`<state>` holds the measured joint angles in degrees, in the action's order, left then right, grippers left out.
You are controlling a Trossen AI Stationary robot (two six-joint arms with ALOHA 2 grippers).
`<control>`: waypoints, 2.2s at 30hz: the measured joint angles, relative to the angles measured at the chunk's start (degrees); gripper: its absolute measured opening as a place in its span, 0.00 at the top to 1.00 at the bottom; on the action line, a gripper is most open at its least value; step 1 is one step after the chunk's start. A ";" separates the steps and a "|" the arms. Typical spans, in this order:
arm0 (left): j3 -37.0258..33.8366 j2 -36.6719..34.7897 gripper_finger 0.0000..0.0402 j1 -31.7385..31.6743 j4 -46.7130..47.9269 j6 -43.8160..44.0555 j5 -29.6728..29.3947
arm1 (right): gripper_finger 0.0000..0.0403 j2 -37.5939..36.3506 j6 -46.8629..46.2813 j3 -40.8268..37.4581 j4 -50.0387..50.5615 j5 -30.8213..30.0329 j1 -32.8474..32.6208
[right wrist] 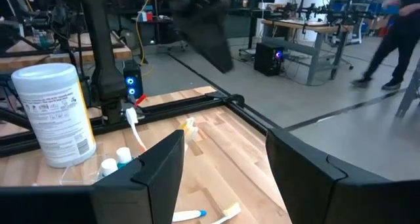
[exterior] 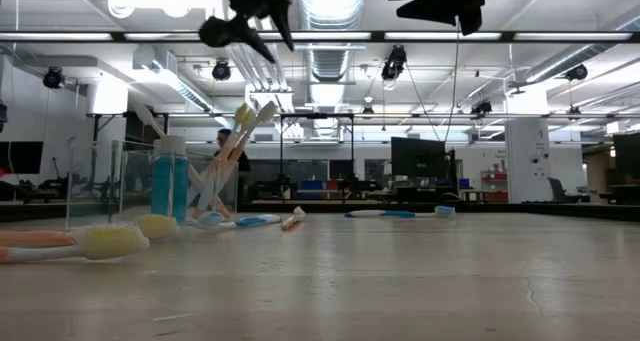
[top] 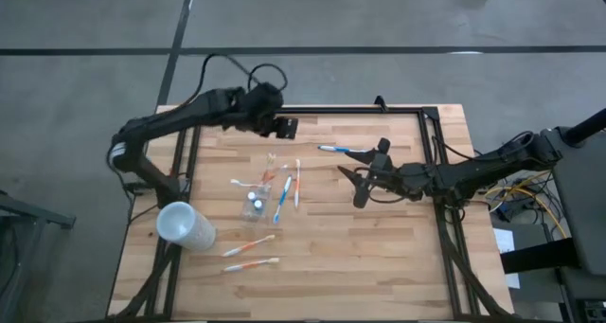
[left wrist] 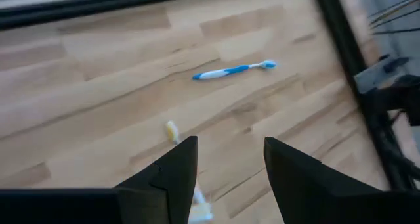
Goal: Pick & Place toothbrushing station
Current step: Put the orange toothbrush into the transparent organizer
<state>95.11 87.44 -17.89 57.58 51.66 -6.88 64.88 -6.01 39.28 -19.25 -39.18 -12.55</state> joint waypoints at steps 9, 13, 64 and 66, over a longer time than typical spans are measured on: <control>2.77 9.71 0.55 -5.66 12.75 -1.09 8.15 | 0.48 0.01 -4.42 -0.04 1.56 0.00 0.01; 2.75 12.57 0.55 -5.64 9.19 -2.64 10.42 | 0.48 0.02 -4.49 -0.06 1.95 0.00 0.01; 2.14 34.61 0.55 -7.18 -3.89 -2.04 21.77 | 0.48 0.07 -4.33 -0.13 2.85 0.02 -0.01; 2.14 35.25 0.55 -7.54 -3.78 -2.15 22.59 | 0.48 0.07 -4.33 -0.13 2.85 0.02 -0.01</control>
<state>97.25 122.70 -25.44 53.80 49.51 15.72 64.95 -10.35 39.16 -16.40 -39.16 -12.56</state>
